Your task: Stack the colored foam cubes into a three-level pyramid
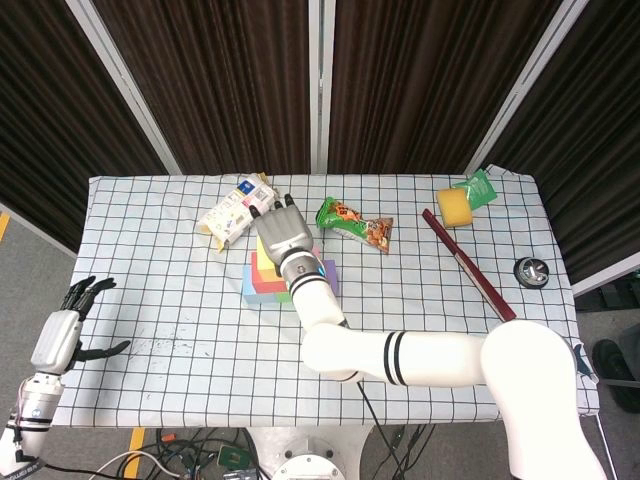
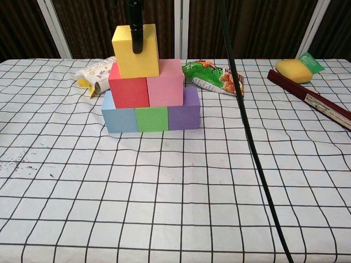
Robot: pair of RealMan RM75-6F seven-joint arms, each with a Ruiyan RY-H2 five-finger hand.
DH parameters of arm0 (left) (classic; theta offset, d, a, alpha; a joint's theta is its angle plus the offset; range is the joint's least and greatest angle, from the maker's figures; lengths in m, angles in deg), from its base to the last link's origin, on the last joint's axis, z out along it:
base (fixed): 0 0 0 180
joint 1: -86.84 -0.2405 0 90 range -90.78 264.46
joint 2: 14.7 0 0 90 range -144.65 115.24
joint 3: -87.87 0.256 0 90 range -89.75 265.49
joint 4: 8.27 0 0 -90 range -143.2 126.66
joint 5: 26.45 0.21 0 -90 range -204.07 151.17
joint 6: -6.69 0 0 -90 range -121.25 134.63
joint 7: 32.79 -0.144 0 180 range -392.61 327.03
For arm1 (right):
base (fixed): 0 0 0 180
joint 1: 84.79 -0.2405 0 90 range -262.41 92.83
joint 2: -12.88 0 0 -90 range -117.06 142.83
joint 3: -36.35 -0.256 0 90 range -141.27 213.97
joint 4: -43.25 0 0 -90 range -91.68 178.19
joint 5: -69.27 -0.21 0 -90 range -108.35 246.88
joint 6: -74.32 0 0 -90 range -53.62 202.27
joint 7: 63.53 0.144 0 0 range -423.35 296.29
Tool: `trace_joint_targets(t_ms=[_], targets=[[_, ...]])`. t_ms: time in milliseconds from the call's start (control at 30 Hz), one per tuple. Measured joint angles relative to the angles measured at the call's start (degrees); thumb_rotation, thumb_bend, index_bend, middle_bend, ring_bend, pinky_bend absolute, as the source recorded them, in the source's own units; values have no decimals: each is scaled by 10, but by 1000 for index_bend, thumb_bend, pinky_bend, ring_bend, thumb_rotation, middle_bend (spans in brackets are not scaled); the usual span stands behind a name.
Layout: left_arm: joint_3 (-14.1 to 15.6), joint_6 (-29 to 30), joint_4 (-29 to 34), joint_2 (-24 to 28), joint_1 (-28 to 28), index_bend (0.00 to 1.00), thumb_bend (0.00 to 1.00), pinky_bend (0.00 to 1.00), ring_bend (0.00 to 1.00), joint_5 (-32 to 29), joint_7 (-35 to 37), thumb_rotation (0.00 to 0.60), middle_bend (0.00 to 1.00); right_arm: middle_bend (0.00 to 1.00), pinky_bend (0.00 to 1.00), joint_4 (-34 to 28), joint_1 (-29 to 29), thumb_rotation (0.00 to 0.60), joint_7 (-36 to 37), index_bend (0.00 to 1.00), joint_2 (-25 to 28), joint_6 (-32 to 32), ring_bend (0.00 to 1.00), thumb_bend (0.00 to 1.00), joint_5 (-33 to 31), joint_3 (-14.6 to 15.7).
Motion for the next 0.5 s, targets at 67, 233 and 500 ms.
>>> trace_joint_targets(t_ms=[67,233,500], targets=[[0,0,1,0,0,112,0,10,27,0,0,600,156,550,0,-1,1,600,1,0,1,1,117,78,1,0],[0,0,1,1,0,112,0,10,27,0,-1,600,157,465,0,-3,3,600,3,0,4,5,111,57,1,1],[0,-1,1,1,1,112,0,11,27,0,0,600,156,388,0,-8,5,600,8,0,9,8,93,42,3,4]])
